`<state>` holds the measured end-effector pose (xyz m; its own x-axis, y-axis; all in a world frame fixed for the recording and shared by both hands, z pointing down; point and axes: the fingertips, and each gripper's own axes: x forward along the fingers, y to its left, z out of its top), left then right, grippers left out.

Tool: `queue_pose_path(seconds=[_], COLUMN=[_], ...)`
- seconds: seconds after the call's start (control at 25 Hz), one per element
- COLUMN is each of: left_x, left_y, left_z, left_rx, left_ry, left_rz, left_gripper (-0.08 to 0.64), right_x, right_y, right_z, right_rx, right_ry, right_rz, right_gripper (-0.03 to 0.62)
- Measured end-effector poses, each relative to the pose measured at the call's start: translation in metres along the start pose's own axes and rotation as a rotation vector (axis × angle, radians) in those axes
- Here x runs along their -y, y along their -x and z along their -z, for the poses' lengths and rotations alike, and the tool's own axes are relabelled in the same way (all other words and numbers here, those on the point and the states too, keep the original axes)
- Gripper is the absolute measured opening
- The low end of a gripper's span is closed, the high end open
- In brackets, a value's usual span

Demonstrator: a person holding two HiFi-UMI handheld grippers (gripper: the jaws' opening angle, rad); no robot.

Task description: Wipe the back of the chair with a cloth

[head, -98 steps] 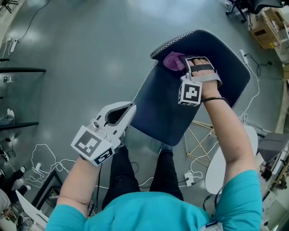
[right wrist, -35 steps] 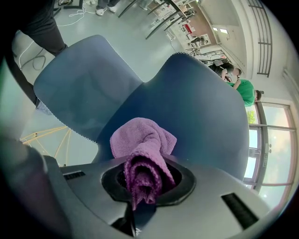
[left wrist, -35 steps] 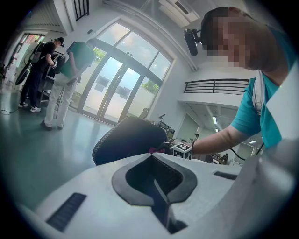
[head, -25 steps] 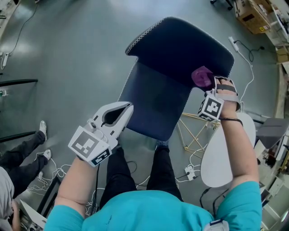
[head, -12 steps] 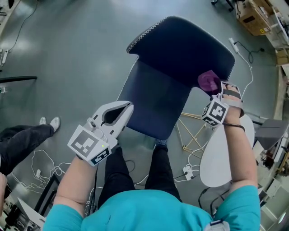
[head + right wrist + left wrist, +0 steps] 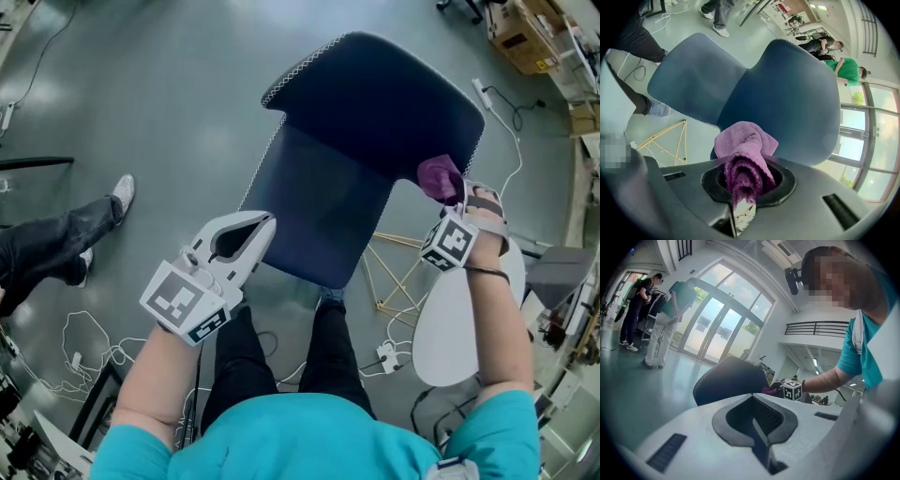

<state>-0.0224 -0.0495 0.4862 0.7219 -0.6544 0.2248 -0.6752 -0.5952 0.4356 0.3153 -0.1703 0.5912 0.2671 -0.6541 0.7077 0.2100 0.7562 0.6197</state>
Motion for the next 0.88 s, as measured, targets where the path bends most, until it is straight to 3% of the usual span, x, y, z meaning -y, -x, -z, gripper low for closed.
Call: queue_pose_path(seconds=[0.88], left_x=[-0.009], left_y=[0.007], left_z=[0.001], left_rx=[-0.004], left_ry=[0.017], left_rz=[-0.012], left_gripper=[0.005], right_x=[-0.053], right_y=[0.027], right_z=[0.043], right_rx=[-0.095], right_ry=[-0.054], right_rz=[-0.159], right_gripper=[0.055])
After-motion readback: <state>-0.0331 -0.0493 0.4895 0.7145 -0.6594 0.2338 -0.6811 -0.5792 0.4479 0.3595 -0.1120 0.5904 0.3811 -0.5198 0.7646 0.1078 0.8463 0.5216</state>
